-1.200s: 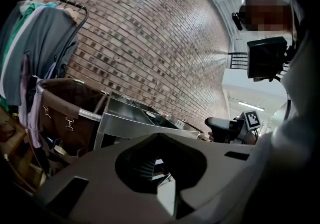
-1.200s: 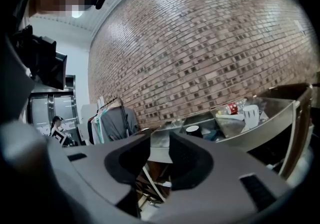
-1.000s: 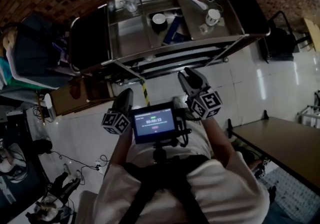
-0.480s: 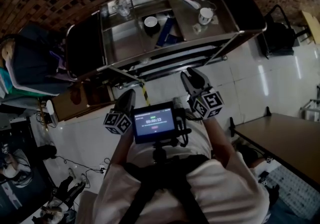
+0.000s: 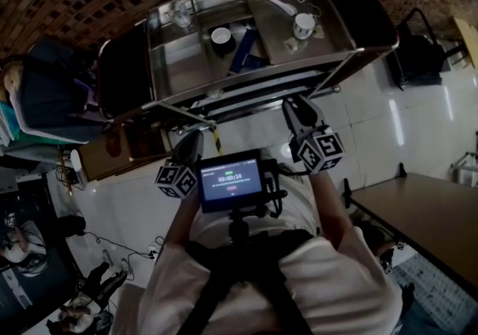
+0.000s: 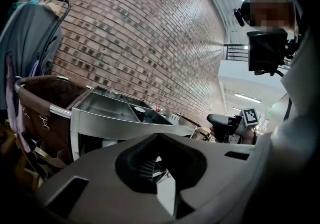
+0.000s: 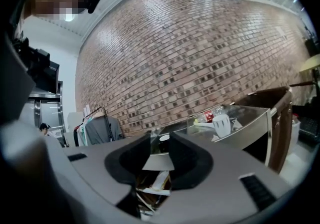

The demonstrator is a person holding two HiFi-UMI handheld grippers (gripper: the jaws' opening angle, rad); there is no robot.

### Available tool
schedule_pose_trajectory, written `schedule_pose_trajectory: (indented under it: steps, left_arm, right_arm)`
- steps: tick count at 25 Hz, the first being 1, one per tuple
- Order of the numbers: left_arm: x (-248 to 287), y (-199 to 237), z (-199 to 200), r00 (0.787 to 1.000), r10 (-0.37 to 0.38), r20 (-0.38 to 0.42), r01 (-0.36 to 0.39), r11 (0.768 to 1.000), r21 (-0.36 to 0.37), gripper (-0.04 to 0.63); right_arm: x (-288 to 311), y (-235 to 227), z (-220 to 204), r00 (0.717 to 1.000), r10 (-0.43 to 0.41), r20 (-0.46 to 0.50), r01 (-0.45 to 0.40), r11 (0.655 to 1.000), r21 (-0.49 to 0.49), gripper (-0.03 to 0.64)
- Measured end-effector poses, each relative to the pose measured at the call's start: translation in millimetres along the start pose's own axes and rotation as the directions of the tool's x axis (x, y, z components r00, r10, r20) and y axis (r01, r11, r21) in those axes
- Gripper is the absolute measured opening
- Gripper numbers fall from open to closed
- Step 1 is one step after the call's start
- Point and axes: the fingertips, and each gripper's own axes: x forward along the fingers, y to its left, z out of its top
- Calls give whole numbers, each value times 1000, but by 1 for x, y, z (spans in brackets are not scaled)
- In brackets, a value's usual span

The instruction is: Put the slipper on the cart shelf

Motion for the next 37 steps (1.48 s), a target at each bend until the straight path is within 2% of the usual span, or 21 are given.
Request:
schedule_pose_trajectory:
  steps: [3,9,17,27,33,37]
  left_arm:
    - [4,-2,0,1000,19,13,-19,1000,-3,0]
    - [8,0,1,997,70,42,-69,998,-13,0]
    - [3,2,-6,986,149,74,-146,988,-49,0]
    - [-9,4,-20,967,233,102,-223,970,-99,0]
    - [-7,2,-24,965,239,107,-227,967,-112,0]
    - [-6,4,-28,966,237,105,-221,964,-147,0]
  right_arm:
    - [4,-6,8,1000,21,13,-21,1000,18,130]
    - [19,-5,14,996,91,-8,-91,996,-8,130]
    - [34,11,21,979,201,-31,-204,967,-154,129]
    - [45,21,8,948,311,-72,-319,934,-159,129]
    - [47,22,7,939,337,-69,-344,927,-151,129]
    - [44,22,4,937,342,-72,-349,926,-145,129]
